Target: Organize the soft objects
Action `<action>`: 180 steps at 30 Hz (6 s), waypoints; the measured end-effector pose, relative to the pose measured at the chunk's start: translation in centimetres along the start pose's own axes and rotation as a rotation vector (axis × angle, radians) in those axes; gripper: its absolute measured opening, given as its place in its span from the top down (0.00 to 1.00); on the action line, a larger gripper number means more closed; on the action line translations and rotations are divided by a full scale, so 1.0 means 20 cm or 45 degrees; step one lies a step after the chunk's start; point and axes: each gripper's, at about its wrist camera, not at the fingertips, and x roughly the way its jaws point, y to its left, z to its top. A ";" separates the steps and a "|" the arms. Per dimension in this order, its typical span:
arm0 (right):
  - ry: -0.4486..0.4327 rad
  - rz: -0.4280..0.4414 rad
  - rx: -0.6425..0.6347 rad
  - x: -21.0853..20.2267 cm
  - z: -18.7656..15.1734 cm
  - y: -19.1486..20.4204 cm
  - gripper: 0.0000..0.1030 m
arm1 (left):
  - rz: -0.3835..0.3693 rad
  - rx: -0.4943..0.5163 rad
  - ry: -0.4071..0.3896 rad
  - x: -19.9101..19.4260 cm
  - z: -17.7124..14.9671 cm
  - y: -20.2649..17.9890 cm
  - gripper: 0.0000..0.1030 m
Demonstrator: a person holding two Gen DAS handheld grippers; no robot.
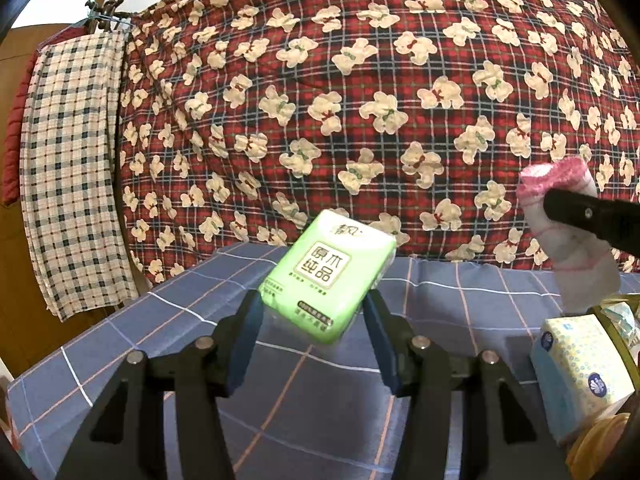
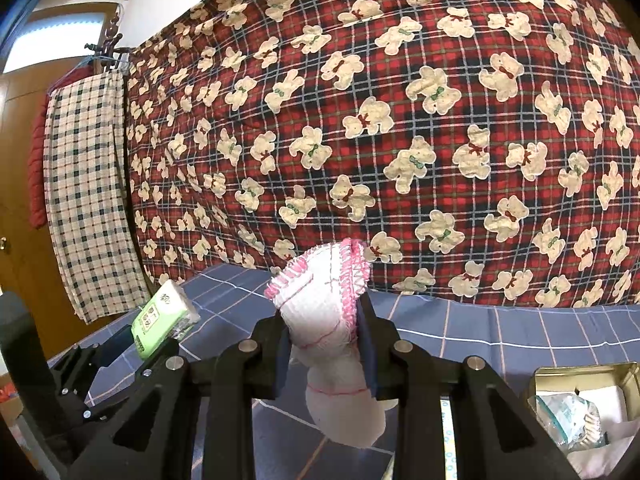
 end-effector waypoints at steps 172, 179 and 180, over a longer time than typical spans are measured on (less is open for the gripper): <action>0.006 -0.376 0.195 -1.19 -0.44 -0.76 0.20 | -0.691 0.224 0.172 -0.79 0.05 -0.95 0.01; 0.008 -0.376 0.196 -1.19 -0.45 -0.76 0.20 | -0.695 0.227 0.176 -0.79 0.05 -0.95 0.01; 0.006 -0.376 0.198 -1.19 -0.45 -0.76 0.20 | -0.690 0.227 0.176 -0.79 0.05 -0.95 0.01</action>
